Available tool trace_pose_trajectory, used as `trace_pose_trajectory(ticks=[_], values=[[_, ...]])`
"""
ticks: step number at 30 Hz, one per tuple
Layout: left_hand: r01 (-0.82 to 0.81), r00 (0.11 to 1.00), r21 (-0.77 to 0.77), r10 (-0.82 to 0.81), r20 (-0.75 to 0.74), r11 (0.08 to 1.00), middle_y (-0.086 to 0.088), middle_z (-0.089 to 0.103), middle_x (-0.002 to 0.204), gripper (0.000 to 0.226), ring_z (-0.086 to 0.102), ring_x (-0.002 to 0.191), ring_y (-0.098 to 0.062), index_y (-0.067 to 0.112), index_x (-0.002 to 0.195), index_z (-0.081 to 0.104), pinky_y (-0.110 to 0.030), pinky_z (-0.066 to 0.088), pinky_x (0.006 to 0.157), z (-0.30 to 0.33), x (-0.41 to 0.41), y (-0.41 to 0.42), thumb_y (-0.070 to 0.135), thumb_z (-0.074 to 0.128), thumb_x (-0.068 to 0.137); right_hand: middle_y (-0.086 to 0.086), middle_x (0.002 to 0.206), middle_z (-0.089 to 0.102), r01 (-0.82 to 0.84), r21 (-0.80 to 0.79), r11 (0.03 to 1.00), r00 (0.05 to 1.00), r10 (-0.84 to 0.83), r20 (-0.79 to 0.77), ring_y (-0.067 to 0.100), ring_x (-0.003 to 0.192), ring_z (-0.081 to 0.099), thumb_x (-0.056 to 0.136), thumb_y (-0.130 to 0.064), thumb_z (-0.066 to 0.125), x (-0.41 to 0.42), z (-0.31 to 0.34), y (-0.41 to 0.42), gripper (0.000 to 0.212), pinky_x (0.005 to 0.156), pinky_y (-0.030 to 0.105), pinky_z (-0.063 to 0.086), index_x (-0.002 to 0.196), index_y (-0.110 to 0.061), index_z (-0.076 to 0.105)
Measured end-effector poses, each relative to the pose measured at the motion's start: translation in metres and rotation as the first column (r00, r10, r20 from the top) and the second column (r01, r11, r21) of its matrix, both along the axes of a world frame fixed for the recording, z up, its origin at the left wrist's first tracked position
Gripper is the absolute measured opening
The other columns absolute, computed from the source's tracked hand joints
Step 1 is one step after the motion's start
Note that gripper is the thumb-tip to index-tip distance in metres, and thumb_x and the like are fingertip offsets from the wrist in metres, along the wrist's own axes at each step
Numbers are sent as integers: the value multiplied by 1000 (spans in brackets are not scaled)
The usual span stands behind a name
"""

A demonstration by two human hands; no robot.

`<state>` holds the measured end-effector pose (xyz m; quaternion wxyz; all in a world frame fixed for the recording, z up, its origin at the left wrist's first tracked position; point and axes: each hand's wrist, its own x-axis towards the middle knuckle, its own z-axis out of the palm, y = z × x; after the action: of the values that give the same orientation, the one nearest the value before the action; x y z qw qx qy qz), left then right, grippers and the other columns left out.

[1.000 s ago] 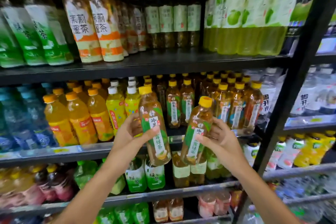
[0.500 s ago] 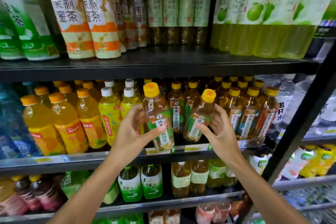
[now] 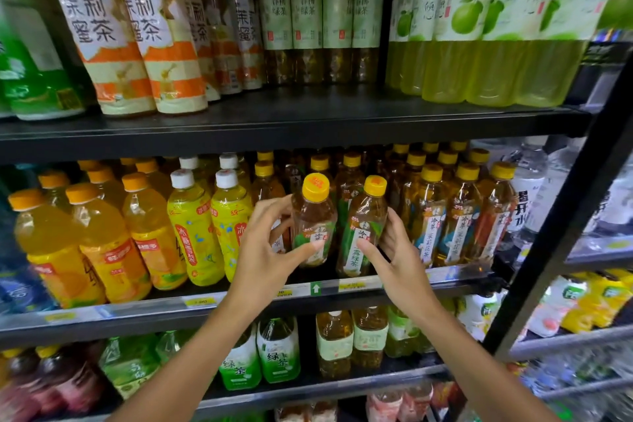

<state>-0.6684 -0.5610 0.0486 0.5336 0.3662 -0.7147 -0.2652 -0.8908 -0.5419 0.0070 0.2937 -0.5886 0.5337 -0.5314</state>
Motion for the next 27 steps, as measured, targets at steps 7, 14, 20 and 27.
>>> trace_pose_trajectory(ticks=[7, 14, 20, 27], values=[[-17, 997, 104, 9, 81, 994, 10, 55, 124, 59, 55, 121, 0, 23, 135, 58, -20, 48, 106, -23, -19, -13, 23, 84, 82, -18, 158, 34, 57, -38, 998, 997, -59, -52, 2, 145, 34, 91, -63, 57, 0, -8, -6, 84, 120, 44, 34, 157, -44, 9], [-141, 964, 41, 128, 235, 989, 14, 45, 137, 77, 46, 130, 4, 27, 154, 35, -17, 40, 110, -34, -23, -19, 32, 77, 90, -13, 157, 36, 27, -70, 997, 987, -38, -158, 2, 143, 37, 101, -45, 54, 4, -10, -14, 72, 118, 43, 38, 159, -36, 12], [-146, 966, 83, 124, 227, 986, 14, 52, 144, 72, 50, 129, 6, 36, 153, 35, -30, 53, 104, -50, -15, -11, 34, 73, 91, -16, 153, 29, 57, -93, 994, 978, -74, -197, -2, 141, 34, 103, -44, 50, 5, -10, -9, 68, 115, 27, 36, 160, -33, 14], [-98, 975, 138, 68, 211, 986, 12, 52, 145, 69, 50, 125, 11, 28, 155, 35, -2, 48, 83, -52, -19, -22, 22, 70, 96, -19, 159, 31, 34, -59, 998, 982, -44, -181, -11, 140, 31, 107, -43, 39, 0, -11, -13, 62, 120, 32, 34, 159, -41, 7]])
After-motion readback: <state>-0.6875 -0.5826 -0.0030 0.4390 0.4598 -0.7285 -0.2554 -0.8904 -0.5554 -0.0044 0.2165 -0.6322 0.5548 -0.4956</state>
